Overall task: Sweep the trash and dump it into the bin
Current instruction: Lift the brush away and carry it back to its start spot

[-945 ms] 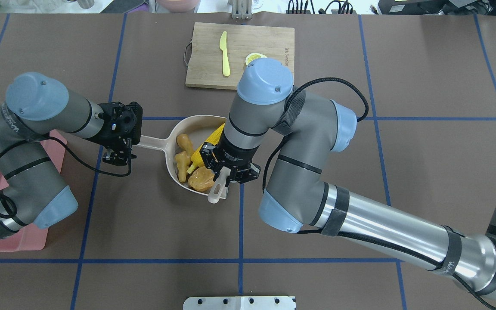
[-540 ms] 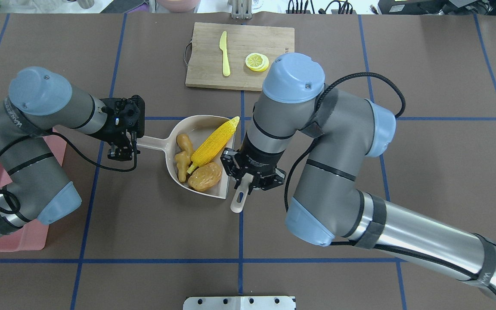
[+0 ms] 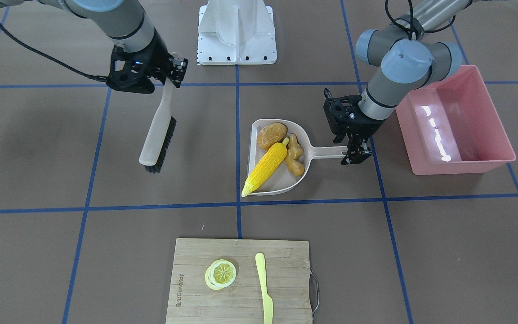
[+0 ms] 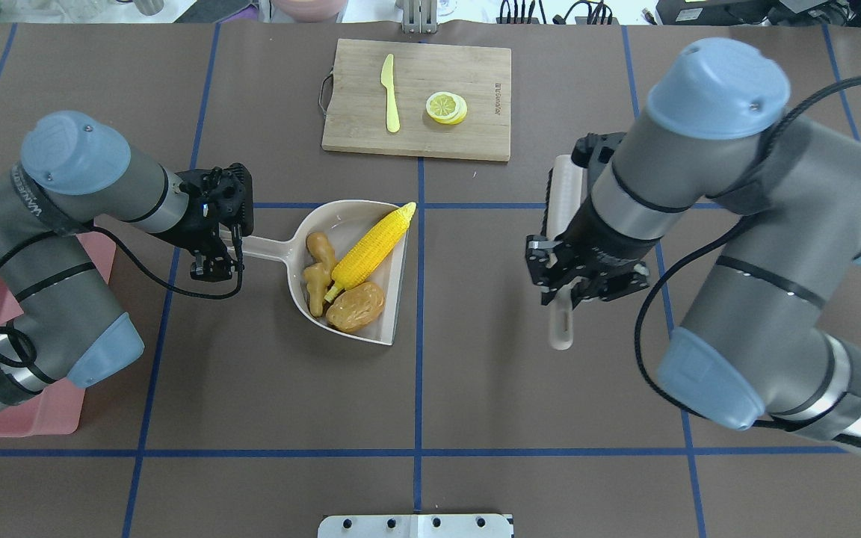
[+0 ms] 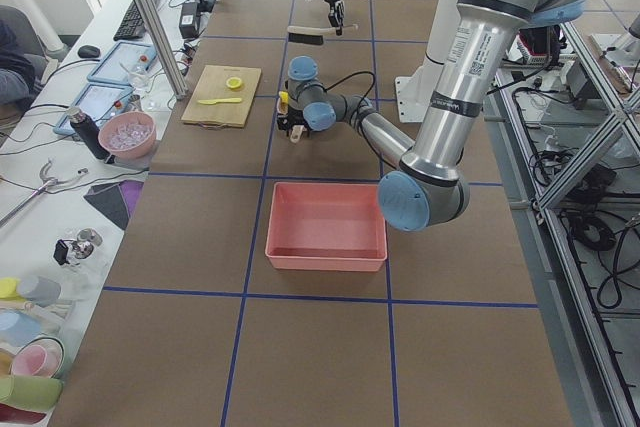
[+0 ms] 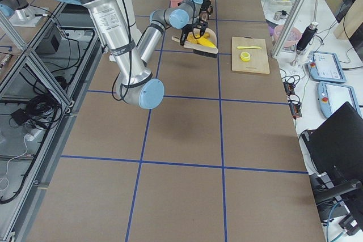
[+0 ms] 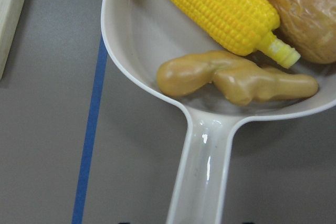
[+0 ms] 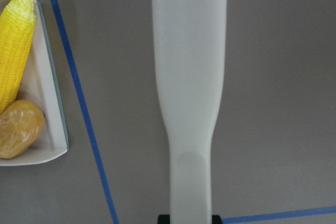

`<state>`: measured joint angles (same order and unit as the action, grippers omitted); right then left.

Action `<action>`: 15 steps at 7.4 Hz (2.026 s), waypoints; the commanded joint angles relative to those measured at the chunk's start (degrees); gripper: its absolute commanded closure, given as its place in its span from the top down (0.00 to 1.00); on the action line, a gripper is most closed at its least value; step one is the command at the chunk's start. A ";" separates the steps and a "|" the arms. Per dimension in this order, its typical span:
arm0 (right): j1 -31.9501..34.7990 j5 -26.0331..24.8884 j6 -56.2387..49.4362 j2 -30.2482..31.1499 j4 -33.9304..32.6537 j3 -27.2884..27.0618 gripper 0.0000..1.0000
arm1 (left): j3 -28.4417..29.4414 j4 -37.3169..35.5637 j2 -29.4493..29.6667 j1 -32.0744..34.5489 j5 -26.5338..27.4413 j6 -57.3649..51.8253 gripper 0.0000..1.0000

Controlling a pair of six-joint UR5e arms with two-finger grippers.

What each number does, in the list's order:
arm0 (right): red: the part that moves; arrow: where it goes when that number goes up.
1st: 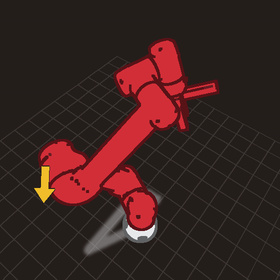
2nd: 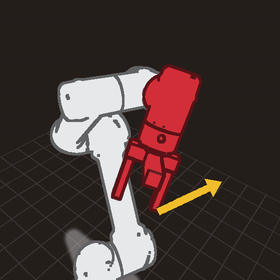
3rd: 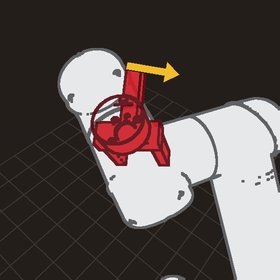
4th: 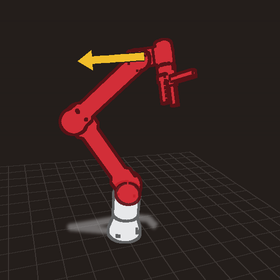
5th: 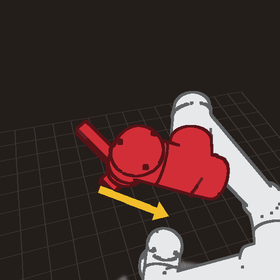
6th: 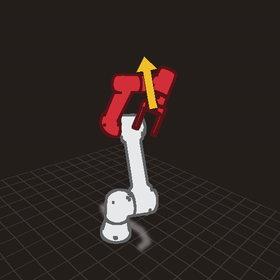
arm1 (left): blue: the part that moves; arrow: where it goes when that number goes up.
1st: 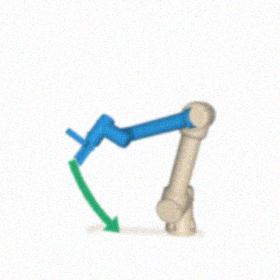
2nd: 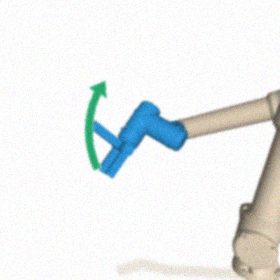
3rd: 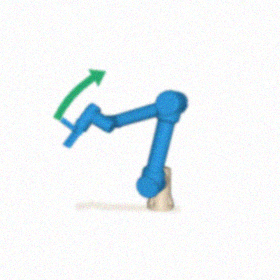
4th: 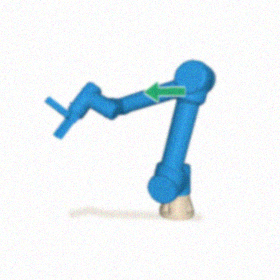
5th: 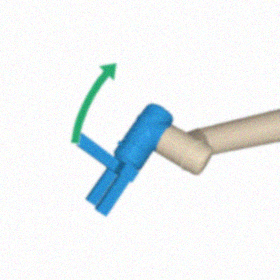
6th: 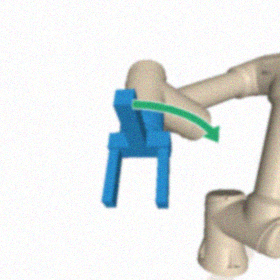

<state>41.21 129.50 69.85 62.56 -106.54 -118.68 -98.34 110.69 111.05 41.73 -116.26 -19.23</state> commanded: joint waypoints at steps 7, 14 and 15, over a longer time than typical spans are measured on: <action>13.71 0.22 -43.29 24.71 0.54 -2.54 0.00 | -0.27 -0.65 0.40 0.02 -0.19 0.78 0.50; 17.15 2.51 -34.26 24.90 11.62 11.27 0.00 | -1.67 -0.57 0.31 0.19 -0.37 0.86 0.40; 17.15 2.60 -33.82 24.90 11.62 11.89 0.00 | -1.94 -0.48 0.31 0.11 -0.37 0.95 0.37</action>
<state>58.29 132.04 35.57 87.42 -95.15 -107.78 -99.91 110.14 111.39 41.89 -116.60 -18.35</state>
